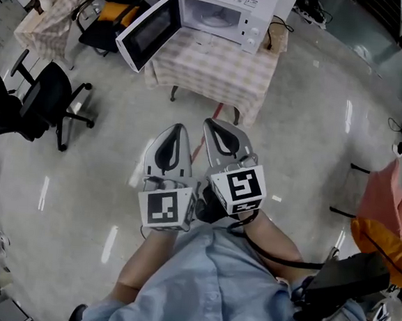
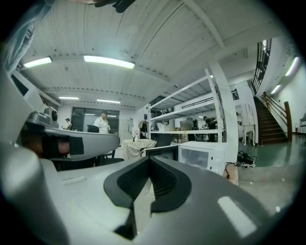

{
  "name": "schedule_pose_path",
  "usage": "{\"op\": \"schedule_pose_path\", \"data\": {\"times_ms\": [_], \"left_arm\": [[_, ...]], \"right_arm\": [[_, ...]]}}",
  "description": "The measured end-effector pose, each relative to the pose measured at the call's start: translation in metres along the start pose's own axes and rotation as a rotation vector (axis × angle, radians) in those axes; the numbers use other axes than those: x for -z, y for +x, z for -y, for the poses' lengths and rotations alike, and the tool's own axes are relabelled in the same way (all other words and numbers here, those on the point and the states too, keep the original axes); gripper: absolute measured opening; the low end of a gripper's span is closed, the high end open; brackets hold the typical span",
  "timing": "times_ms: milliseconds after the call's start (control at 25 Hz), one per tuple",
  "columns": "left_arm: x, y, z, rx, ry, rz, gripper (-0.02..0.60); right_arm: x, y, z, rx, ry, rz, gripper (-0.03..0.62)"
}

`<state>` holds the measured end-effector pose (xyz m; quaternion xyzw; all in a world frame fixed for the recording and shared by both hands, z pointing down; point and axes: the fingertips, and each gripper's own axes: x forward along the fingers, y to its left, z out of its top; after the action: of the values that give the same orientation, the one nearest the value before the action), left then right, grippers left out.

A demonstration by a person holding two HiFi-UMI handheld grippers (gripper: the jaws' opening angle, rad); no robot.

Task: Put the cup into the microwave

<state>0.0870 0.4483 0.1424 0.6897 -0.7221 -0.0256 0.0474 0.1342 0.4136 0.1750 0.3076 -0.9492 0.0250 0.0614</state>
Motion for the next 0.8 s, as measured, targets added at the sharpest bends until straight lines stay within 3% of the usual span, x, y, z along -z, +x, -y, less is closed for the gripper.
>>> {"op": "schedule_pose_path", "data": {"times_ms": [240, 800], "left_arm": [[0.007, 0.041, -0.018, -0.007, 0.013, -0.016, 0.006], [0.008, 0.177, -0.033, 0.063, 0.026, -0.061, 0.006]], "right_arm": [[0.004, 0.037, 0.024, 0.012, 0.028, -0.004, 0.002], [-0.001, 0.132, 0.119, 0.074, 0.056, -0.025, 0.002]]}}
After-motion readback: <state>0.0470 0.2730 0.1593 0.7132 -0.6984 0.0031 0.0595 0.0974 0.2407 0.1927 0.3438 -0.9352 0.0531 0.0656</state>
